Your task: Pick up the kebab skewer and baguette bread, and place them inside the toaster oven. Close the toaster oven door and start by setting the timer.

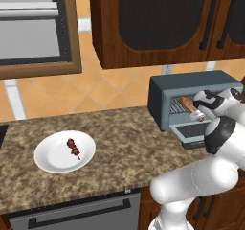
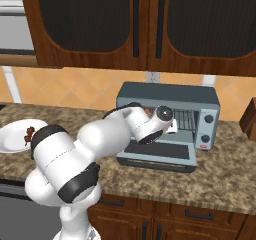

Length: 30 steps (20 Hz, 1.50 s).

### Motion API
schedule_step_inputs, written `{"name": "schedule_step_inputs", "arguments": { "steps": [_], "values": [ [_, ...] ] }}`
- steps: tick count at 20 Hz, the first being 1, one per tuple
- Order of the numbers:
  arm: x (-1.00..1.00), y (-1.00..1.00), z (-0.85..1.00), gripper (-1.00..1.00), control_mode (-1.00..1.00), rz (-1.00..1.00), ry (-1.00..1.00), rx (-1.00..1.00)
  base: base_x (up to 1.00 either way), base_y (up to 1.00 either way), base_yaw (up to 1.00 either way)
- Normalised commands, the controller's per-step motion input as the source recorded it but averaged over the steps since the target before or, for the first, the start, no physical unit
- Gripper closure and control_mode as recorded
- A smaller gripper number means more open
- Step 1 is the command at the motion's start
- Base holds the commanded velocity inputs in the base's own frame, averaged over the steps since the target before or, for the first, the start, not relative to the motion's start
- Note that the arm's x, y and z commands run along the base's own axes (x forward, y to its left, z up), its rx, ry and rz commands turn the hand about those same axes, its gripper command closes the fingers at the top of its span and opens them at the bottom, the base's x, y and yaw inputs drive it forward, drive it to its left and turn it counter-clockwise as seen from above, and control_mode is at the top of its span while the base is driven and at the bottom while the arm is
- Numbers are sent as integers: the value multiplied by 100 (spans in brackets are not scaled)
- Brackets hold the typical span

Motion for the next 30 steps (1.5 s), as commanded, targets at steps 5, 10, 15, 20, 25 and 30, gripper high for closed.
{"name": "schedule_step_inputs", "arguments": {
  "steps": [5,10,15,20,25,30],
  "values": [
    [19,0,-14,100,-100,0,-5,0,0,0,0],
    [35,0,9,100,-100,0,0,0,0,0,0],
    [32,0,31,100,-100,0,0,0,0,0,0],
    [13,0,45,100,-100,0,3,0,0,0,0],
    [10,0,39,100,-100,0,5,0,0,0,0],
    [38,0,5,100,-100,0,2,0,0,0,0]
  ]
}}
